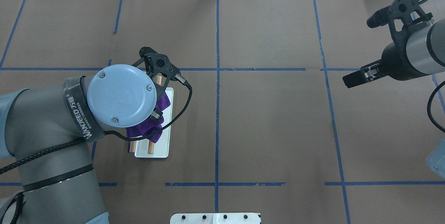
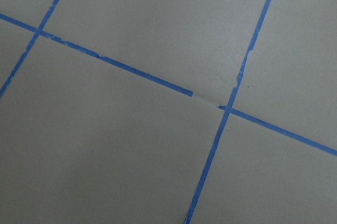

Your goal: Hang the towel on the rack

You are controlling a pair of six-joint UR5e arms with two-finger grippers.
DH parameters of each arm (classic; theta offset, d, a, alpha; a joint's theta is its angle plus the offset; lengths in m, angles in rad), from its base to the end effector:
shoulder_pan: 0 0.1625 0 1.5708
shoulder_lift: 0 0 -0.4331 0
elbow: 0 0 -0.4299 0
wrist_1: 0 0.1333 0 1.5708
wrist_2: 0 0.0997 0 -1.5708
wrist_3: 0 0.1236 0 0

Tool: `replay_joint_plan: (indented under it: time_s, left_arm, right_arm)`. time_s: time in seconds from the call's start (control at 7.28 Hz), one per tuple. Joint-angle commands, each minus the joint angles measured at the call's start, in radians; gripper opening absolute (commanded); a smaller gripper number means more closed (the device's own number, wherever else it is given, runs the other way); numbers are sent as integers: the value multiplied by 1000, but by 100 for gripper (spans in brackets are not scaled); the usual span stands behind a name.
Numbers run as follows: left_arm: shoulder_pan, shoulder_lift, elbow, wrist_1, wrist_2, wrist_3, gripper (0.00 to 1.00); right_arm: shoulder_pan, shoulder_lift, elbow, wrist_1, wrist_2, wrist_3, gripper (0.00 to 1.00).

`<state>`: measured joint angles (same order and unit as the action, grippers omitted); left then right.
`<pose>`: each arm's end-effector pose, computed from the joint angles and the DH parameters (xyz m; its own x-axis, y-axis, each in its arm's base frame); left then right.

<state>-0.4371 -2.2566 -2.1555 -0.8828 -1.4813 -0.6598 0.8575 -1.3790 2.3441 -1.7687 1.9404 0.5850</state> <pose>0.4394 -0.3646 0.1350 0.8321 0.4798 -0.2782 -0.3120 0.8197 0.4804 -0.2464 -0.4203 0.2480 0.7112 -0.3662 0.6001 0.0939 0.8955 0.4351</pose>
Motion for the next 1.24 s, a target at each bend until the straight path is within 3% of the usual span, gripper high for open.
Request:
replay_joint_plan:
  time_s: [0.0,0.27,0.55,0.82,0.96,1.1]
  left_arm:
    - [-2,32,11,-28,-1,9,0]
    - [-2,35,16,-31,1,12,0]
    - [-2,34,34,-31,1,14,14]
    - [-3,49,37,-31,1,14,13]
    - [-5,48,40,-31,1,14,18]
    - [-5,48,42,-31,-1,14,44]
  right_arm:
    - [0,0,0,0,0,-1,100]
    - [-1,0,0,0,0,-1,100]
    - [-2,0,-2,0,0,-1,100]
    - [-2,2,-2,0,0,-1,100]
    - [-2,2,-2,0,0,-1,100]
    - [-2,2,-2,0,0,-1,100]
